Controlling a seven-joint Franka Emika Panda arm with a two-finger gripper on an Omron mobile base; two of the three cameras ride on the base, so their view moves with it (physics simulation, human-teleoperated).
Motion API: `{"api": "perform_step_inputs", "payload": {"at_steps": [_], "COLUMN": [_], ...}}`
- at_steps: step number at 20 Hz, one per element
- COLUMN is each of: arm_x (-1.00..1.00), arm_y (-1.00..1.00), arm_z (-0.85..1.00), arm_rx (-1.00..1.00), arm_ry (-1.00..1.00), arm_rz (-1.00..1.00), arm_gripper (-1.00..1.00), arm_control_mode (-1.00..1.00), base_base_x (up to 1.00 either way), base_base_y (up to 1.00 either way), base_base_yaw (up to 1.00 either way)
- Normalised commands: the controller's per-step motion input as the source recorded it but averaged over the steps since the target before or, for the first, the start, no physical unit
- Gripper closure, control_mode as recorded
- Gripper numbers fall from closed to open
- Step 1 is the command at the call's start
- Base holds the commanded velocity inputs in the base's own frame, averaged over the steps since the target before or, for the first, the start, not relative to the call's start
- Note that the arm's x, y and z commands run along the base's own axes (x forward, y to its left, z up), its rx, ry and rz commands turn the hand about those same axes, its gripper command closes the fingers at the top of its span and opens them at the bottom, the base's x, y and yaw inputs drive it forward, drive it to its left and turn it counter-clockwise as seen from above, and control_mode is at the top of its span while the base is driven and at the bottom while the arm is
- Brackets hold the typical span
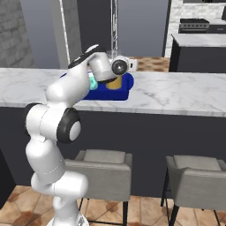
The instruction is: There is a tray on the dining counter. Grab the cup, mug, and pitcher and place them on the tray. The pitcher may be placed next to the tray if it cannot fit the tray.
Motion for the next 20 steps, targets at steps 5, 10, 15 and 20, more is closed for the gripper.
{"api": "perform_step_inputs", "payload": {"at_steps": [5,10,15,20], "arm_x": [-0.63,-0.97,-1.00,-1.00], "arm_y": [0.00,0.03,0.25,0.46], "arm_z": [0.65,0.39,0.25,0.22], "arm_rx": [-0.04,-0.06,-0.04,-0.02], "arm_ry": [0.10,0.10,0.03,0.04], "arm_rz": [-0.01,-0.03,-0.06,-0.08], "arm_gripper": [-1.00,-1.00,-1.00,-1.00], "arm_control_mode": [-1.00,-1.00,-1.00,-1.00], "base_base_x": [0.00,0.00,0.00,0.00], "base_base_y": [0.00,0.00,0.00,0.00], "base_base_yaw": [0.00,0.00,0.00,0.00]}}
